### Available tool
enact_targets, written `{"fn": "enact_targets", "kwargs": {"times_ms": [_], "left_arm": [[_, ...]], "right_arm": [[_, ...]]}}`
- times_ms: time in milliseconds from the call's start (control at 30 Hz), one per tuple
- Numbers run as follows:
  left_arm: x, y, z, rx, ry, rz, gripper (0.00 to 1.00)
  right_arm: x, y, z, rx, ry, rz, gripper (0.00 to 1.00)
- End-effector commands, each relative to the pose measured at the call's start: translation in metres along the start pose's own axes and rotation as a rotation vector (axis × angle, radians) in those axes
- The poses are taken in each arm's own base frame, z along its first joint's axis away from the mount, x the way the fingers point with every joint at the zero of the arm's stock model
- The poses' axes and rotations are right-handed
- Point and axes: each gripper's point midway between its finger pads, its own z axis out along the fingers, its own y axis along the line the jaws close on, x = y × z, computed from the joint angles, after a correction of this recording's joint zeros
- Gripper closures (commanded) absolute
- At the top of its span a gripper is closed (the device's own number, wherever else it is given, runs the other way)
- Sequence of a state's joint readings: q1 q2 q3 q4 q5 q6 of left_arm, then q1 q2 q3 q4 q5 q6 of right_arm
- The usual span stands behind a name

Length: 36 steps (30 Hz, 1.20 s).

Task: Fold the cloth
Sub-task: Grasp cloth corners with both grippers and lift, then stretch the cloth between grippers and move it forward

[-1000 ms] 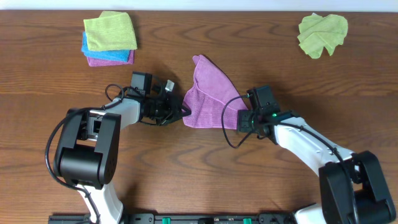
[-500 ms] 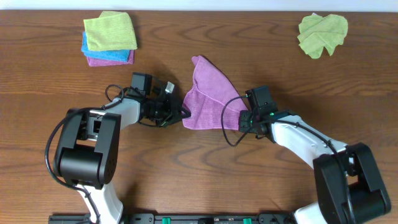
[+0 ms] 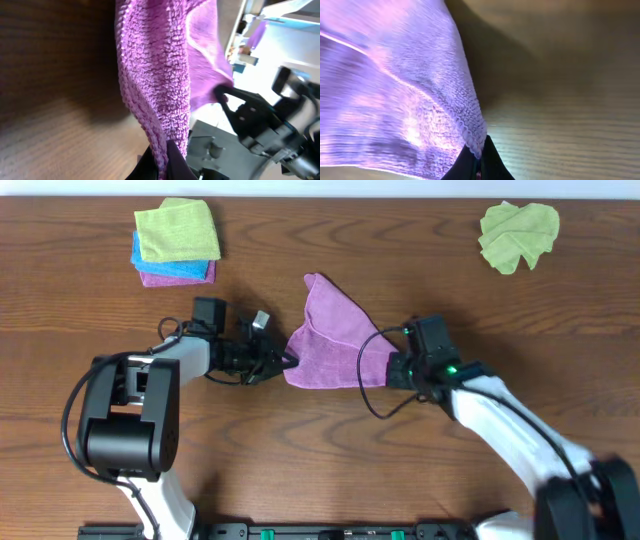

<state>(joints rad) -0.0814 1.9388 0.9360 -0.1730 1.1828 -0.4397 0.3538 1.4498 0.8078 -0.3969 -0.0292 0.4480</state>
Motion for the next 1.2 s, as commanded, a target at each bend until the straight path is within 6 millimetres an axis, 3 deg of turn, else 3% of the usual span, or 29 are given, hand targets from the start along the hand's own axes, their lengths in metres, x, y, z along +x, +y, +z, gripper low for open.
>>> {"fn": "enact_targets", "kwargs": {"times_ms": [0, 167, 300, 433, 733, 933, 1033, 1167], "left_arm": [[0.004, -0.036, -0.015, 0.074, -0.004, 0.079, 0.94], [0.008, -0.086, -0.043, 0.093, -0.085, 0.131, 0.94], [0.002, -0.134, -0.083, 0.082, -0.250, 0.197, 0.94], [0.008, -0.166, -0.104, 0.093, -0.327, 0.256, 0.94], [0.010, -0.181, -0.114, 0.116, -0.366, 0.183, 0.94], [-0.002, -0.191, -0.123, 0.109, -0.437, 0.201, 0.94], [-0.002, -0.198, -0.124, 0.134, -0.435, 0.205, 0.94], [-0.005, -0.204, -0.128, 0.136, -0.455, 0.212, 0.94]], "right_arm": [[-0.009, 0.019, -0.027, -0.113, -0.046, 0.002, 0.99], [-0.024, 0.041, -0.068, -0.240, -0.136, 0.027, 0.99], [-0.045, 0.054, -0.104, -0.299, -0.236, 0.017, 0.99], [-0.058, 0.066, -0.122, -0.329, -0.264, 0.004, 0.99], [-0.087, 0.092, -0.166, -0.383, -0.349, -0.038, 0.99], [-0.091, 0.079, -0.161, -0.302, -0.358, -0.040, 0.99], [-0.084, 0.104, -0.171, -0.429, -0.316, -0.062, 0.99], [-0.094, 0.117, -0.187, -0.437, -0.370, -0.047, 0.99]]}}
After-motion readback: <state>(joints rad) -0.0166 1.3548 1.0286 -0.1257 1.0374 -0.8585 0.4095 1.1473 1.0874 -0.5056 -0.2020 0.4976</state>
